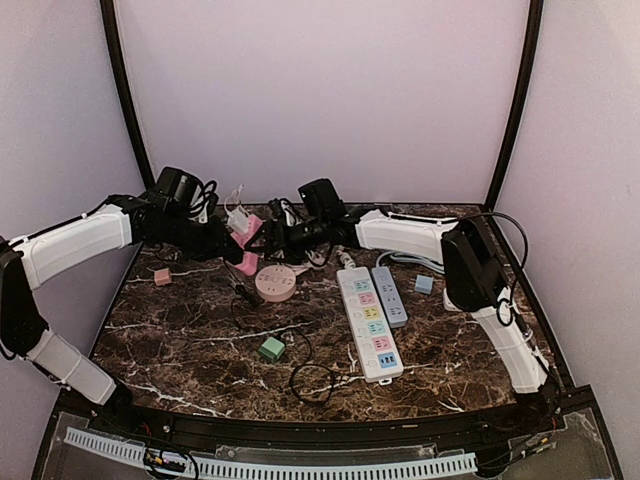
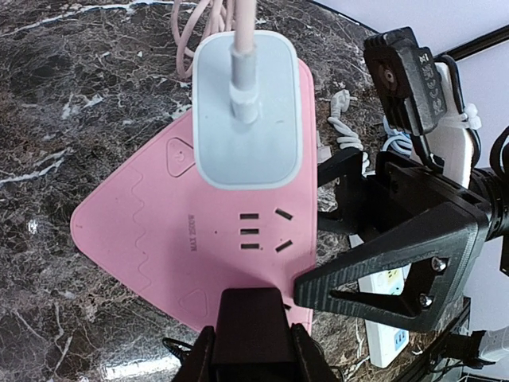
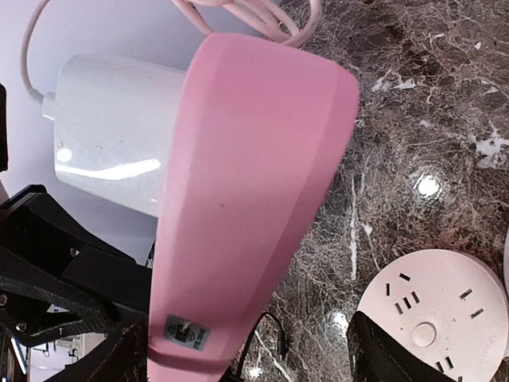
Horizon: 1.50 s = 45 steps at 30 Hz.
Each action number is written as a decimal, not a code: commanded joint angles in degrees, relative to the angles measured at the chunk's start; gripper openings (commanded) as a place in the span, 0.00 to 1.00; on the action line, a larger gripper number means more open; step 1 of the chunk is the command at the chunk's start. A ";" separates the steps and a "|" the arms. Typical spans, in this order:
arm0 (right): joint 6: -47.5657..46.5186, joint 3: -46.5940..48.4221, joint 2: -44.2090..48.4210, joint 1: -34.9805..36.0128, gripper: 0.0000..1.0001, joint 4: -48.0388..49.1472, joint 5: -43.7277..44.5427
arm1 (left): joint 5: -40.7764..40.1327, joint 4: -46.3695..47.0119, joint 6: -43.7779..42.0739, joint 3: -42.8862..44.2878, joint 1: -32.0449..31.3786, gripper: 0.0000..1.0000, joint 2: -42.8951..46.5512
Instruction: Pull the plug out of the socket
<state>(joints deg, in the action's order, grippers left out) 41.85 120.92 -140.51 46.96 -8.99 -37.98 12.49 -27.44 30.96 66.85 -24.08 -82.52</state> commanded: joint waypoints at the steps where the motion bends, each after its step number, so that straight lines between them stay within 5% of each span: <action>1: 1.73 2.25 -1.89 0.76 0.81 2.09 -1.22 | 2.25 4.74 0.15 -1.02 -0.92 0.03 2.59; 15: 7.00 2.03 -2.64 1.03 0.46 7.08 -1.28 | 2.33 5.64 0.58 -1.25 -3.23 0.02 2.17; 26: 8.52 0.42 -2.08 1.12 0.01 8.30 -0.25 | 0.92 7.24 4.89 -3.63 -4.49 0.00 3.40; 45: 6.62 -4.03 1.41 1.10 0.00 5.80 6.99 | -3.56 4.36 4.15 -3.84 -7.48 0.00 9.55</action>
<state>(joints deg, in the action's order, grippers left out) 50.59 118.32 -140.53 48.27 -3.31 -34.83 8.51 -23.40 35.97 60.75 -29.87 -75.13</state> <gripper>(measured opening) 0.297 0.254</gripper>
